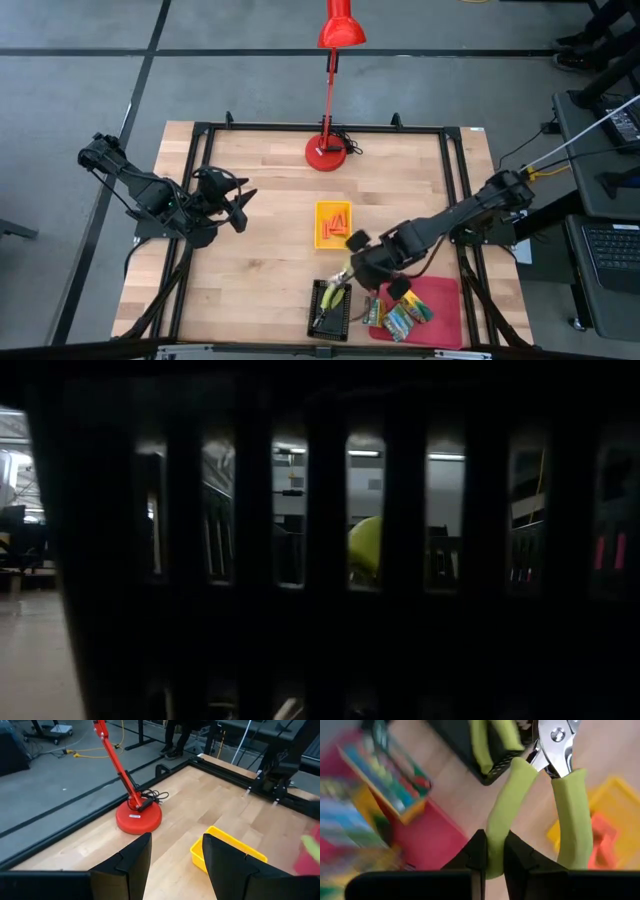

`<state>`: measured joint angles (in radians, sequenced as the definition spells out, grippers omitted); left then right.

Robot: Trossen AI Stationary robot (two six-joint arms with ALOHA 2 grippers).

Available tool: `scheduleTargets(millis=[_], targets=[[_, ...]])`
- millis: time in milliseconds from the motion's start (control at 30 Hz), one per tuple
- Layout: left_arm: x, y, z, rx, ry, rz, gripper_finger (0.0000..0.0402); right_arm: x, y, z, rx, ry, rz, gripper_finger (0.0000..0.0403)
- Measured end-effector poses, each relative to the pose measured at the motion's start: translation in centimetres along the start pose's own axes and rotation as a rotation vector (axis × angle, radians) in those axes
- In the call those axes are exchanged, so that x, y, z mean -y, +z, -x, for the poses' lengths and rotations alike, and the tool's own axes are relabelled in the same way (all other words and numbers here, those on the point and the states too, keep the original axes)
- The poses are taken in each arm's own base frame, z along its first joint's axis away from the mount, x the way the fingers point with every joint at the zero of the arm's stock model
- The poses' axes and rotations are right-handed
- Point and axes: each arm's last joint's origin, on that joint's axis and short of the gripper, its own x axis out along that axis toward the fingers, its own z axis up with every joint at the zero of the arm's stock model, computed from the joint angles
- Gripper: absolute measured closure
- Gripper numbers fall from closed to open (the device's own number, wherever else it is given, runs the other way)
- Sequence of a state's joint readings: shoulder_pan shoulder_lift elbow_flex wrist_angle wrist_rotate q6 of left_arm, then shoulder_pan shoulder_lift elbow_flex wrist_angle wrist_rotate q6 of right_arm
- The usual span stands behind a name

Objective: Pick & Place School Supplies
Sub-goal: Put the green hole puncher into the black bin

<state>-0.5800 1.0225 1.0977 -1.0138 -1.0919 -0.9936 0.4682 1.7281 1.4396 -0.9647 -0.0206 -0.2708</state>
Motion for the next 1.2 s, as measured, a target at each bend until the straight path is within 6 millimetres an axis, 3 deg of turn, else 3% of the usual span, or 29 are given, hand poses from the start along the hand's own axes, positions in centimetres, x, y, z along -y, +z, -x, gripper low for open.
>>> scheduleTargets(millis=[133, 300, 500, 767, 967, 1200], targets=[[0.0, 0.0, 0.0, -0.003, -0.003, 0.031, 0.0231, 0.4, 0.4, -2.4, -0.058, -0.035, 0.261, 0.0365], [0.0, 0.0, 0.0, -0.004, -0.003, 0.044, 0.0246, 0.4, 0.8, -4.0, -0.091, -0.061, 0.471, 0.0365], [0.0, 0.0, 0.0, -0.004, -0.003, 0.043, 0.0270, 0.1, 1.4, -4.2, -0.072, -0.102, 0.481, 0.0365], [0.0, 0.0, 0.0, 0.015, 0.009, 0.040, 0.0291, -2.1, 3.3, -3.6, 0.038, -0.121, 0.532, 0.0365], [0.0, 0.0, 0.0, 0.014, 0.009, 0.039, 0.0295, -3.0, 4.2, -5.4, 0.038, -0.118, 0.557, 0.0365], [0.1, -0.1, 0.2, 0.008, -0.009, 0.025, 0.0297, -2.6, 6.3, -7.2, 0.028, -0.140, 0.571, 0.0365]])
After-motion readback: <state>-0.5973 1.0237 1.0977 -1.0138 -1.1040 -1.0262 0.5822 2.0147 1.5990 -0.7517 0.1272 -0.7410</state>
